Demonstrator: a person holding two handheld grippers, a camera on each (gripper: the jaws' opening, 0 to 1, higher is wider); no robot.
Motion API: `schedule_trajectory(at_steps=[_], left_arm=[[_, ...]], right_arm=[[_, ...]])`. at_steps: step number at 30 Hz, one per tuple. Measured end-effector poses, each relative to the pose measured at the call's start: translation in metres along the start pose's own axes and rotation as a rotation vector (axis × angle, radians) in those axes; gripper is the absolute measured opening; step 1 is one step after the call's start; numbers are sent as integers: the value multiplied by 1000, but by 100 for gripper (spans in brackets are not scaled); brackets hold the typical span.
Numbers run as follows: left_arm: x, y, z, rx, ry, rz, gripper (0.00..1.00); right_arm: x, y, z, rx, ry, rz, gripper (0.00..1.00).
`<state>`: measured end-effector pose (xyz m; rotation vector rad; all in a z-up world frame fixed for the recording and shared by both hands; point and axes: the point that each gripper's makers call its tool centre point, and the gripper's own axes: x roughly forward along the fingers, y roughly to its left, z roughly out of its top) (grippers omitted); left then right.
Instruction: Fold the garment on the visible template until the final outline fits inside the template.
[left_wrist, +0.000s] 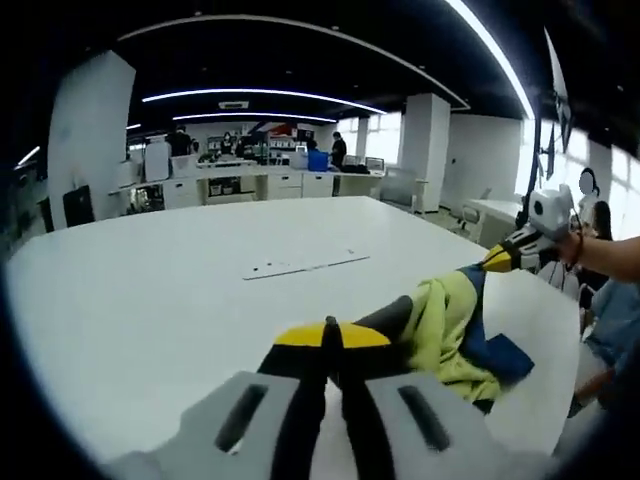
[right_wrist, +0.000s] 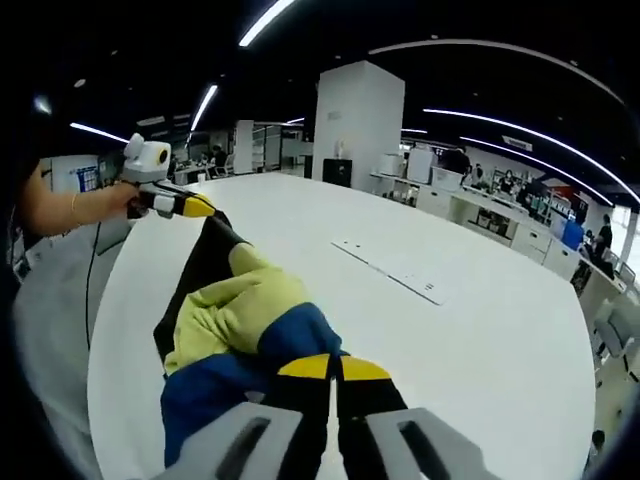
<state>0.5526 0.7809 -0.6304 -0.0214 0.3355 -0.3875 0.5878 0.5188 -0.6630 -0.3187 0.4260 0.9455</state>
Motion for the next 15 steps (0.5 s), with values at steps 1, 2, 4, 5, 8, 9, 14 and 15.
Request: schedule_trajectory(at_steps=[1, 2, 4, 5, 8, 9, 14, 15], left_arm=[[1, 0, 4, 0, -9, 1, 0], [2, 1, 10, -1, -29, 4, 0], [3, 3, 20, -6, -57, 6, 0], [4, 4, 24, -6, -66, 7, 0], [7, 9, 38, -6, -108, 16, 0], [7, 11, 41, -9, -118, 20, 0], [13, 31, 55, -88, -186, 53, 0], [14, 35, 57, -109, -196, 61, 0]], right_arm=[[0, -3, 3, -3, -4, -3, 0], [1, -5, 6, -6, -10, -7, 0], [2, -10, 12, -14, -15, -15, 0], [2, -13, 14, -16, -18, -21, 0], [3, -24, 23, -11, -33, -44, 0], [3, -27, 26, -7, -40, -53, 0], [5, -48, 40, 59, -89, -93, 0], [6, -55, 42, 82, -96, -110, 0]])
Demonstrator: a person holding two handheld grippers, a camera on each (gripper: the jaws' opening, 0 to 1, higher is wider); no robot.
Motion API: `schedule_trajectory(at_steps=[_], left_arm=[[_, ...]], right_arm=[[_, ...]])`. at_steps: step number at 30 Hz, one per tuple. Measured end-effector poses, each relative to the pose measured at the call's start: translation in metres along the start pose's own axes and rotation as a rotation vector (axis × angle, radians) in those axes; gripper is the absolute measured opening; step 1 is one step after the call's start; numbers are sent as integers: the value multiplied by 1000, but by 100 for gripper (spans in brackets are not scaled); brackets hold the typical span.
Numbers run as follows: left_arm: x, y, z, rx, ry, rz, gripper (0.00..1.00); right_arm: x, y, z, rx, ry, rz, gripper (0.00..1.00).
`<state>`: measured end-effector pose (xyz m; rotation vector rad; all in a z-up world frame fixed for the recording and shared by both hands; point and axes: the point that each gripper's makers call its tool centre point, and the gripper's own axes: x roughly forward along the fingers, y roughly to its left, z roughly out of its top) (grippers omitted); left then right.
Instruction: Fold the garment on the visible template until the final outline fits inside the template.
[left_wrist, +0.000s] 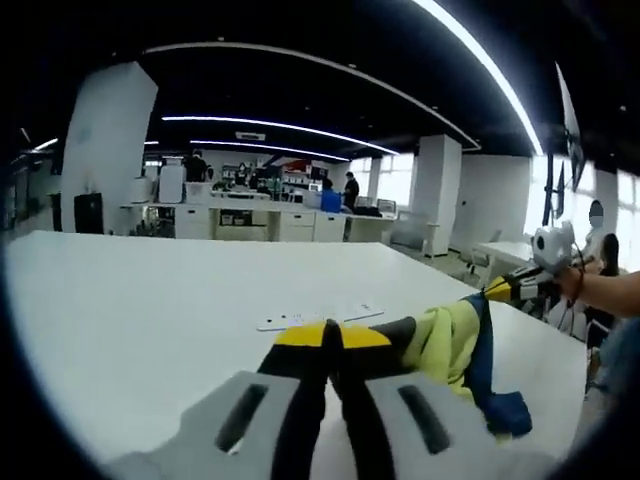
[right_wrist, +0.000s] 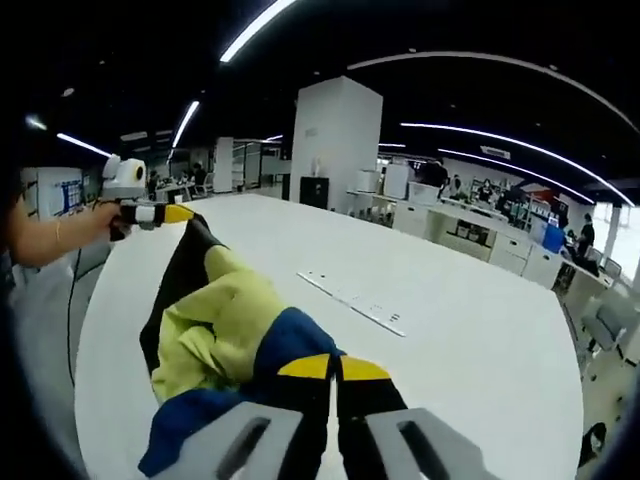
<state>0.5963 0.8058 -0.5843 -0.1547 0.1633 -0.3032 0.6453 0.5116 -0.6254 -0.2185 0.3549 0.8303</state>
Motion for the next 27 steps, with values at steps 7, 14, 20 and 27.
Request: schedule_trajectory(at_steps=[7, 14, 20, 27], left_arm=[[19, 20, 3, -94, -46, 12, 0], [40, 49, -14, -161, -31, 58, 0], [55, 61, -46, -172, 60, 73, 0], [54, 59, -89, -137, 228, 84, 0]], right_arm=[[17, -26, 9, 95, -38, -48, 0], [36, -50, 5, 149, -33, -94, 0], [54, -67, -22, 249, 25, -126, 0], [63, -62, -63, 291, 142, -119, 0]])
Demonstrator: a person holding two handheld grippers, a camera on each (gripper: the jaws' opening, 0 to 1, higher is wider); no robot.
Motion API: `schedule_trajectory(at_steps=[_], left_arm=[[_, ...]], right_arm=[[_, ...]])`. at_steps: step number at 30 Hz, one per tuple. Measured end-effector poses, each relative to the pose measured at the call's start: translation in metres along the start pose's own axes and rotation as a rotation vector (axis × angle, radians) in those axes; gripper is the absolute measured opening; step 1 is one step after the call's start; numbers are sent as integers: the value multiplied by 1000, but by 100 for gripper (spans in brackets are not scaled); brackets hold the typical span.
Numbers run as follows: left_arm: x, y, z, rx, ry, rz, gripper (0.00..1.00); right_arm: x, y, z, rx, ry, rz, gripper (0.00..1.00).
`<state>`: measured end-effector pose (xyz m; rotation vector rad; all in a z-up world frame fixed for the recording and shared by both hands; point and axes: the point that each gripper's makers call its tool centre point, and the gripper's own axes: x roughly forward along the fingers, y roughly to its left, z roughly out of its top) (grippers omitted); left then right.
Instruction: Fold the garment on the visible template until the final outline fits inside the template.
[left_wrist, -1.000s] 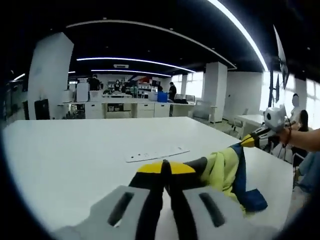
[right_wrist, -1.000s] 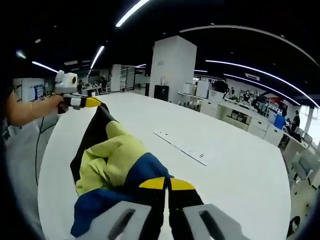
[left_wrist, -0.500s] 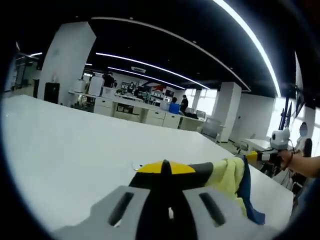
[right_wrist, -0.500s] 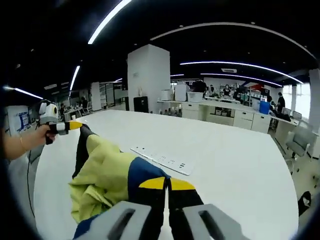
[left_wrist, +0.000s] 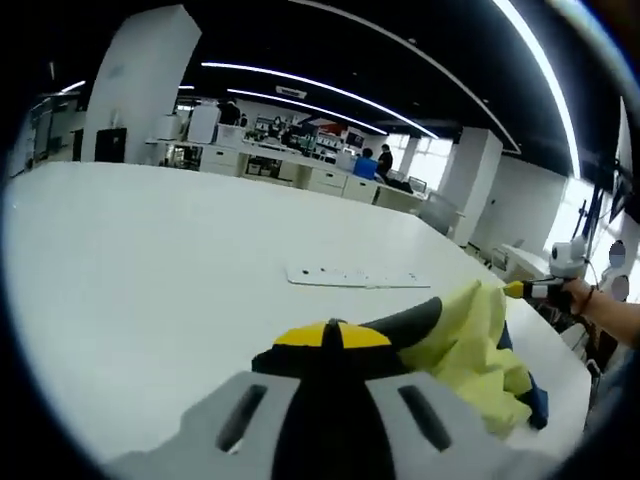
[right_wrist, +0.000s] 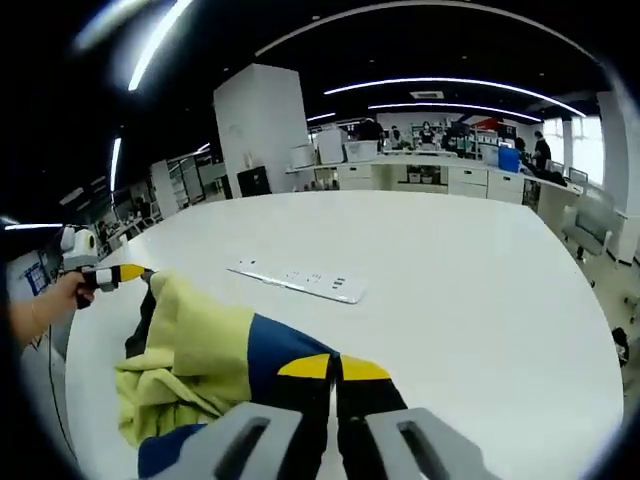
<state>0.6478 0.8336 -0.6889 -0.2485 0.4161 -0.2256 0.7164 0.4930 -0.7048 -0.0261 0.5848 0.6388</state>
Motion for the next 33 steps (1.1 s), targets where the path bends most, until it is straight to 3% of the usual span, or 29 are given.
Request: schedule_trajectory(at_steps=[5, 13, 27, 33], left_arm=[[-2, 2, -25, 4, 99, 0, 0], [-1, 9, -52, 48, 197, 16, 0], [-1, 16, -67, 117, 265, 48, 0], [-1, 14, -63, 148, 258, 44, 0]], right_arm=[[2, 0, -20, 29, 60, 4, 0], [8, 1, -44, 68, 119, 10, 0], [6, 1, -73, 19, 225, -8, 0], [5, 0, -66, 8, 214, -11, 0]])
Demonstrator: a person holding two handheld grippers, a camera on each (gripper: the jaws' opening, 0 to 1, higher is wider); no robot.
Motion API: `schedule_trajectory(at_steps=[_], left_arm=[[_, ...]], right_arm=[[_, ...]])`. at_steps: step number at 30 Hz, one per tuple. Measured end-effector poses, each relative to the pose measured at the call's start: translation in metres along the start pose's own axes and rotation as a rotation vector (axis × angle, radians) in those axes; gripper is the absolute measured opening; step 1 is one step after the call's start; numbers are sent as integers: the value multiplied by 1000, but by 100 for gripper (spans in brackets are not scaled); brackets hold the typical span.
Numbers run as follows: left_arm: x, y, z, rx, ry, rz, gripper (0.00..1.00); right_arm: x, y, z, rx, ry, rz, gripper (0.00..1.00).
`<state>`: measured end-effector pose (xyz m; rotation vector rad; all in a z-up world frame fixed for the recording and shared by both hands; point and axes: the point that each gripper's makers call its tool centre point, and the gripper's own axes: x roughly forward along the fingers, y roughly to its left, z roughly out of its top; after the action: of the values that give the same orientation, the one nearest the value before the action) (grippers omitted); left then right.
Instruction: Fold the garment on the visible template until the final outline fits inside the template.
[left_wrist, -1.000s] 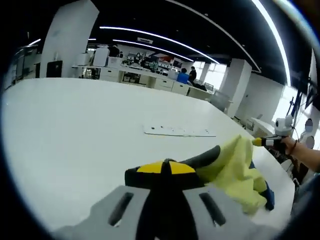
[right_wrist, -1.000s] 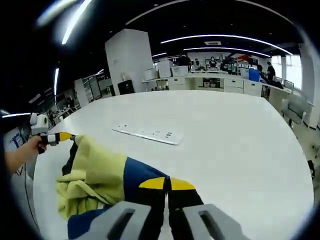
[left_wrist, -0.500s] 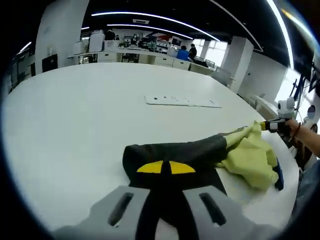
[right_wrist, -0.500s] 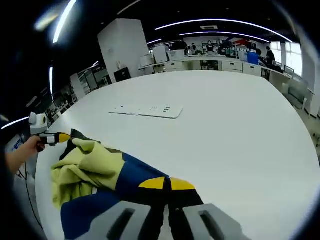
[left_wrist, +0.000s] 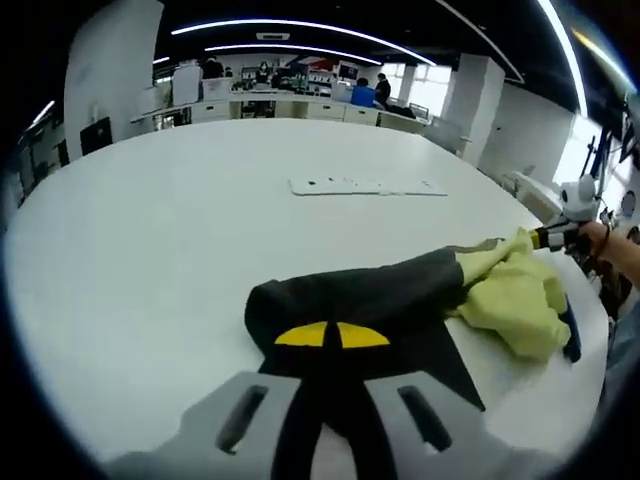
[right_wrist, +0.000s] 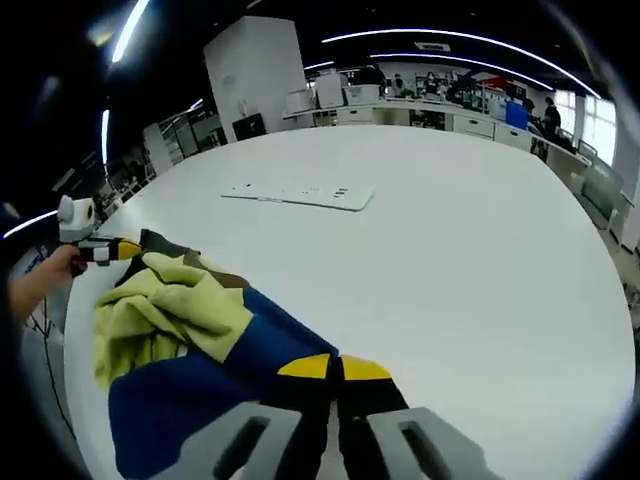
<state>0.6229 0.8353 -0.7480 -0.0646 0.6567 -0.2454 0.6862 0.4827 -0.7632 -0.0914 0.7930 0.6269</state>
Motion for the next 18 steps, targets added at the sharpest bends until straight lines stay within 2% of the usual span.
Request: schedule_trajectory(at_steps=[1, 4, 9, 14, 18], left_arm=[[-2, 1, 5, 3, -13, 4, 0], [-7, 0, 22, -3, -70, 5, 0], [-12, -10, 50, -3, -144, -14, 9], [-2, -26, 71, 4, -168, -45, 15], [16, -37, 73, 6, -135, -77, 21]], right_arm=[[-3, -3, 5, 11, -22, -7, 0], [-10, -5, 18, 61, -63, 3, 11], [-17, -7, 34, 42, -85, 8, 17], [-12, -4, 43, 45, -90, 26, 18], [-2, 5, 38, 30, -36, 55, 22]])
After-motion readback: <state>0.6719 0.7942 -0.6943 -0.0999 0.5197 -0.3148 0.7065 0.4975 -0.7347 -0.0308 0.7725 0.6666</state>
